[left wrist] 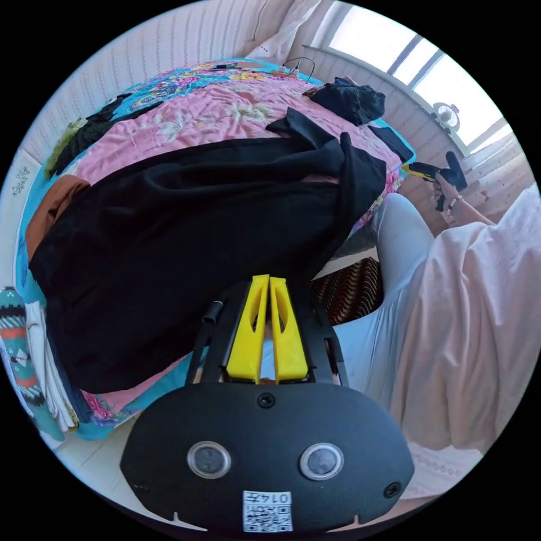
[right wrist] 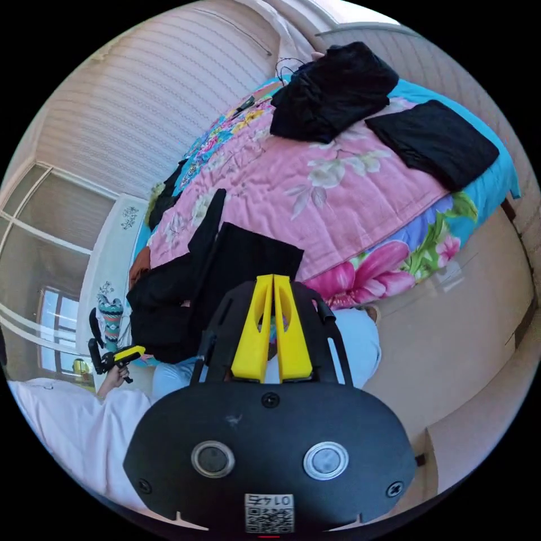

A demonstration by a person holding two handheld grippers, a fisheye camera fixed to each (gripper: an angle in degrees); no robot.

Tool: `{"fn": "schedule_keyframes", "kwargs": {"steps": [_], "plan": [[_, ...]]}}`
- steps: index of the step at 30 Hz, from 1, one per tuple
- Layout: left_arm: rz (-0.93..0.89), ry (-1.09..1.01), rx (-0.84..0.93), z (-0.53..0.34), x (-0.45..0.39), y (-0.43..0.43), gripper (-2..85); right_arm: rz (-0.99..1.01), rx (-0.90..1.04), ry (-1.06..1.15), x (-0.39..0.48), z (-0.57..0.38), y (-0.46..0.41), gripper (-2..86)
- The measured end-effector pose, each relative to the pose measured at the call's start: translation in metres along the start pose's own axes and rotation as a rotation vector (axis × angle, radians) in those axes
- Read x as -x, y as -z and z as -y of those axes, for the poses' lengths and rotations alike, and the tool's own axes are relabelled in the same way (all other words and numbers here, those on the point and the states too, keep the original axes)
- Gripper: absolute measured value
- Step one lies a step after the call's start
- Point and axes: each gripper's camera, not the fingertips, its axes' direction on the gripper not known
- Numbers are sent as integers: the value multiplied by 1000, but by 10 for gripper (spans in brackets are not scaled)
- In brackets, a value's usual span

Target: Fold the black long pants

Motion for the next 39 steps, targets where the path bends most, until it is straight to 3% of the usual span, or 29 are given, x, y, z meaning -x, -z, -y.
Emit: {"fn": "schedule_keyframes", "kwargs": {"steps": [5, 10, 12, 17, 22, 29, 39], "plan": [[96, -68, -136, 78, -5, 17, 33, 126, 89, 195, 45, 80, -69, 45], [130, -72, -179, 189, -8, -21, 100, 158, 185, 207, 64, 122, -130, 75], [117, -76, -144, 232, -11, -48, 110, 169, 197, 223, 66, 126, -140, 78], [144, -84, 206, 319, -19, -148, 104, 166, 223, 238, 59, 129, -159, 77], [171, -122, 123, 319, -14, -131, -1, 176, 209, 279, 57, 137, -166, 77], [301, 166, 95, 273, 61, -99, -10, 182, 230, 257, 52, 160, -189, 81], [350, 377, 115, 272, 104, -106, -10, 258, 318, 263, 77, 184, -249, 93]]}}
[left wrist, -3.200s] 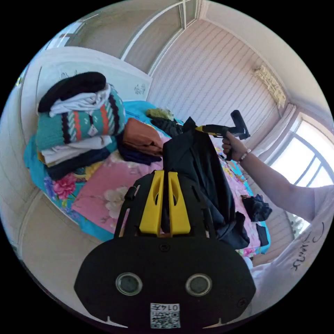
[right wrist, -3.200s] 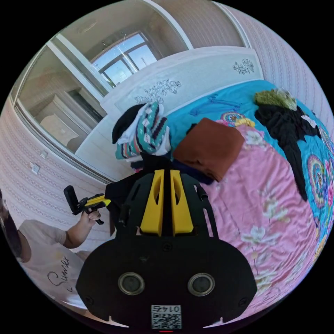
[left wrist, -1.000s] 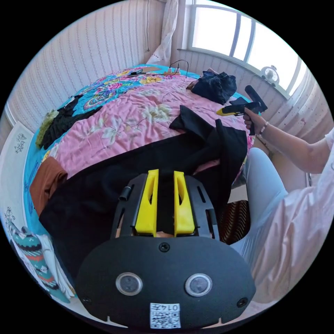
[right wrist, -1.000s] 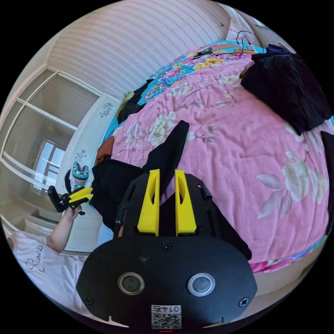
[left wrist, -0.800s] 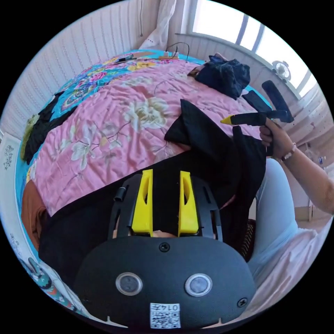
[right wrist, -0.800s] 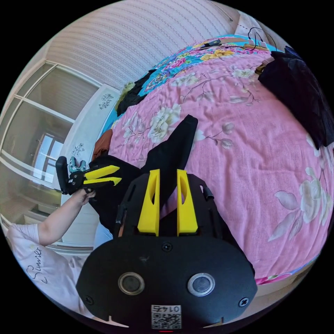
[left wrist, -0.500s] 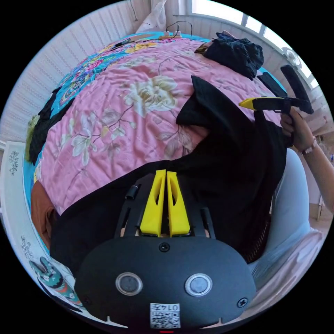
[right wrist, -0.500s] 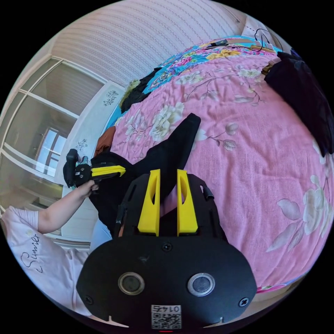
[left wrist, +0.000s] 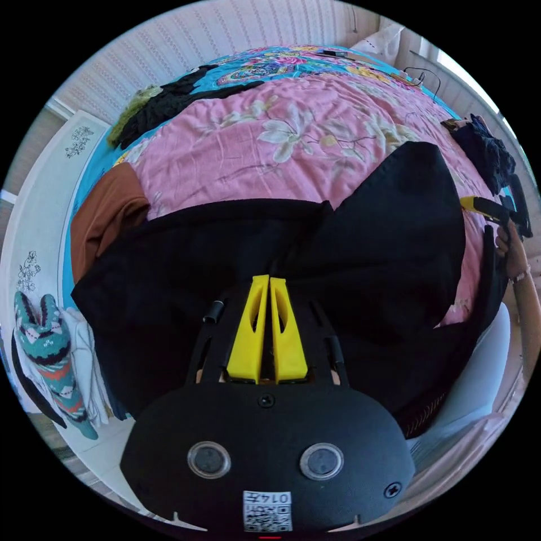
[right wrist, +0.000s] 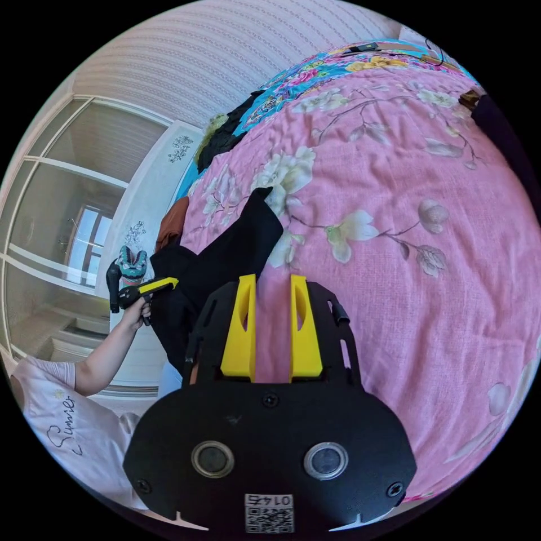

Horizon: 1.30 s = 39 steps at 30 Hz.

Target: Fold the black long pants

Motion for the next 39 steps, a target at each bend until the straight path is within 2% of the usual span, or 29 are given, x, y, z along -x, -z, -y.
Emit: {"fn": "schedule_keyframes", "kwargs": {"steps": [2, 8, 10, 13, 15, 17, 19, 21, 24, 29, 32, 36, 39], "plan": [[-13, 81, -9, 4, 15, 1, -10, 27, 13, 1, 4, 9, -11, 100], [78, 156, -19, 17, 30, 0, -8, 9, 30, 43, 16, 22, -27, 114], [58, 183, -26, 21, 33, -1, -6, 45, 33, 54, 18, 26, -32, 112], [38, 155, -2, 33, 31, 0, 12, 74, 72, 87, 24, 32, -48, 88], [99, 124, -9, 41, 26, 11, 36, 68, 97, 93, 25, 33, -55, 52], [213, 47, -101, 54, 13, 38, 45, 79, 81, 92, 28, 29, -48, 20], [238, -27, -173, 68, -1, 59, 46, 102, 80, 87, 34, 25, -34, 12], [170, -108, -238, 88, -19, 72, 46, 103, 47, 107, 45, 17, -15, 10], [-76, -243, -276, 135, -60, 65, 56, 4, -21, 53, 40, 2, 8, 11], [-340, -366, -101, 224, -165, -14, 114, 23, -45, -78, 7, -26, 22, 19], [-262, -387, 28, 245, -202, -64, 107, -2, -35, -108, -3, -39, 26, 23], [-366, -279, -51, 250, -186, -62, 32, -4, -32, -125, -14, -47, 27, 34], [-351, -200, -63, 254, -173, -66, 0, 33, -55, -112, -17, -43, 22, 53]]}}
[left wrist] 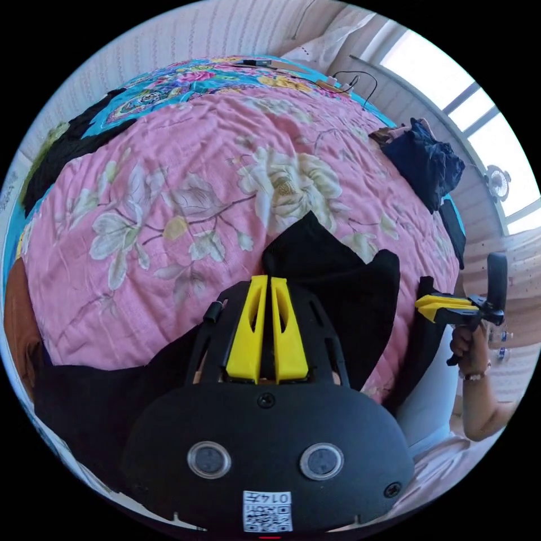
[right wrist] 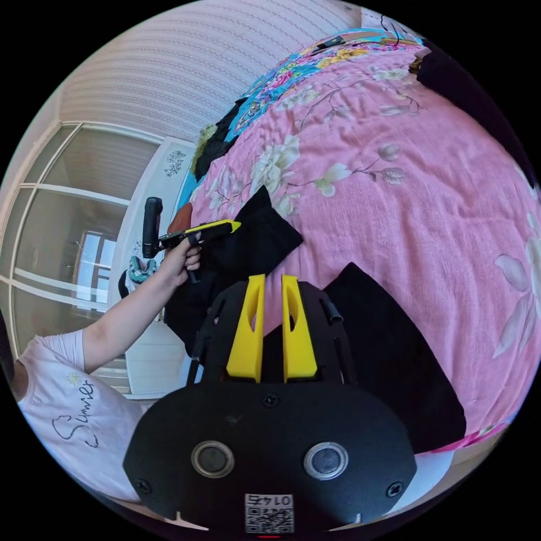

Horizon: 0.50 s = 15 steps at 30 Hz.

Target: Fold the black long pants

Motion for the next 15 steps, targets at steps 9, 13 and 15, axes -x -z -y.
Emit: {"fn": "schedule_keyframes", "kwargs": {"steps": [9, 13, 15], "plan": [[-60, 40, -61, 32, -8, 8, 52, -33, -47, -33, -16, 22, -26, 31], [-57, -22, -87, 78, -39, -3, 65, -14, -59, -27, -25, 9, -13, 11], [-13, -64, -3, 99, -57, -28, 72, -7, -69, -27, -31, 1, -5, 7]]}}
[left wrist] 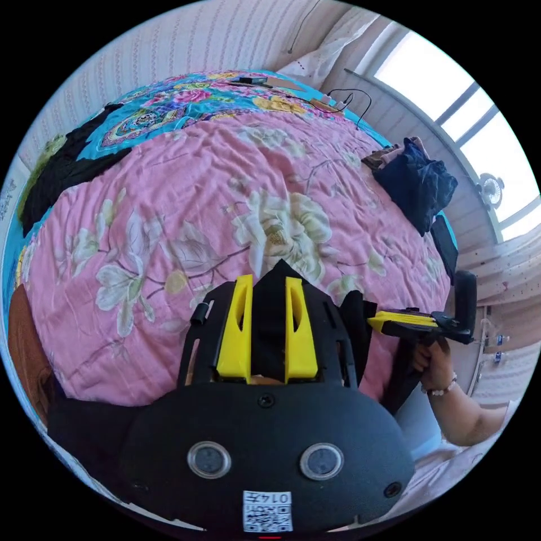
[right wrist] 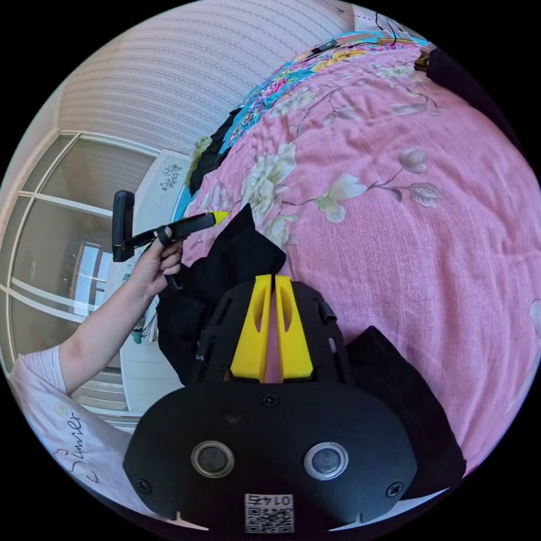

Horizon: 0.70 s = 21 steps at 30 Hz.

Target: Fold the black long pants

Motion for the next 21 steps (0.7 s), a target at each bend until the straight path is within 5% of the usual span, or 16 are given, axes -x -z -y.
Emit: {"fn": "schedule_keyframes", "kwargs": {"steps": [6, 16, 21], "plan": [[157, -132, 205, 51, -59, -32, 0, 47, -96, 67, -19, -23, 49, 3], [52, -443, -61, 188, -219, -8, -8, 31, -383, -59, -106, -36, 176, 1], [102, -451, -49, 230, -279, -57, 8, -77, -385, -167, -143, -37, 199, 0]]}}
